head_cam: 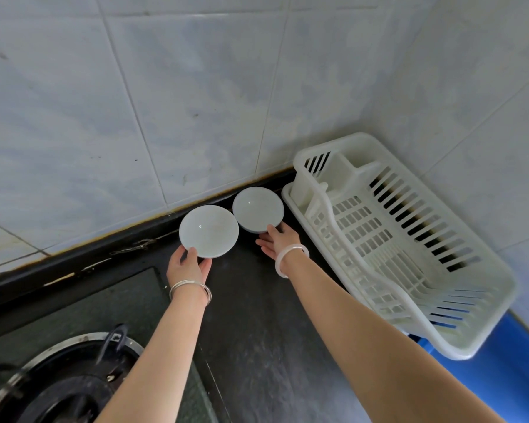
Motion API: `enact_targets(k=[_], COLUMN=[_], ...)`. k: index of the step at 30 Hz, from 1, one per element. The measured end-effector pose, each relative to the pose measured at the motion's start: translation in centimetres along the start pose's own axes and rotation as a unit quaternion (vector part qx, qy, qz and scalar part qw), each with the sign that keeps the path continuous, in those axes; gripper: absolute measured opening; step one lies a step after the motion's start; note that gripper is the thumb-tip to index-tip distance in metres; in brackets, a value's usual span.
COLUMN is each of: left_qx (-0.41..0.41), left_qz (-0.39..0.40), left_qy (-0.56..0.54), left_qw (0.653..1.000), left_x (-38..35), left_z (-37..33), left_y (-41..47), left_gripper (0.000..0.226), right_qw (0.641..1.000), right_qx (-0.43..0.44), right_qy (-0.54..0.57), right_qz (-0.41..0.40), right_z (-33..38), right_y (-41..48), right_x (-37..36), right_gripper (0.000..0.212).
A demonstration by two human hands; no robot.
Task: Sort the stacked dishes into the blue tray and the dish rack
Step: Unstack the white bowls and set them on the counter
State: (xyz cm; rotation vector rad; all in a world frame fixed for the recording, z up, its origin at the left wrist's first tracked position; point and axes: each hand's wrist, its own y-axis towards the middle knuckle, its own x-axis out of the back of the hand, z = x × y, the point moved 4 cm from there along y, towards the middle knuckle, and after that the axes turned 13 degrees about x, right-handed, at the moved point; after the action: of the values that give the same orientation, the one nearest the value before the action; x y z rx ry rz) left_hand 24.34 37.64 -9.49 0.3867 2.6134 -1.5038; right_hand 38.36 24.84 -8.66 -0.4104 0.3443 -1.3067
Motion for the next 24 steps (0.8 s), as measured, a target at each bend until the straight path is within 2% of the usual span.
enact_targets(k=[5,11,14,18,21,24], left_qx=[-0.03,-0.097,-0.095,-0.074,-0.079,-0.088], left_qz=[0.007,-0.004,0.024,0.075,0.152,0.215], left_qy=[0.031,0.171,0.238,0.255,0.338,0.46], left_qw=[0.999,0.981,0.966,0.961,0.925,0.857], left_x=[-0.1,0.3,0.8,2.0,2.4,2.7], left_z=[-0.2,-0.3,0.8,4.8,9.7,15.3], left_y=[-0.8,-2.3,-3.6,-7.2,-11.1,-16.1], left_gripper=[0.036,0.035,0.034,0.043,0.037,0.031], right_qw=[1.0,0.998,0.995,0.983,0.971,0.959], right_qx=[-0.017,-0.021,0.029,0.099,0.141,0.156], right_qy=[-0.008,-0.028,-0.063,-0.12,-0.176,-0.237], right_qz=[0.023,0.046,0.069,0.097,0.078,0.021], right_z=[0.5,2.1,3.4,4.3,3.9,2.1], right_y=[-0.8,-3.3,-6.1,-11.8,-16.5,-21.6], right_x=[0.2,1.9,4.0,8.9,14.5,21.0], right_gripper=[0.046,0.042,0.037,0.028,0.021,0.019])
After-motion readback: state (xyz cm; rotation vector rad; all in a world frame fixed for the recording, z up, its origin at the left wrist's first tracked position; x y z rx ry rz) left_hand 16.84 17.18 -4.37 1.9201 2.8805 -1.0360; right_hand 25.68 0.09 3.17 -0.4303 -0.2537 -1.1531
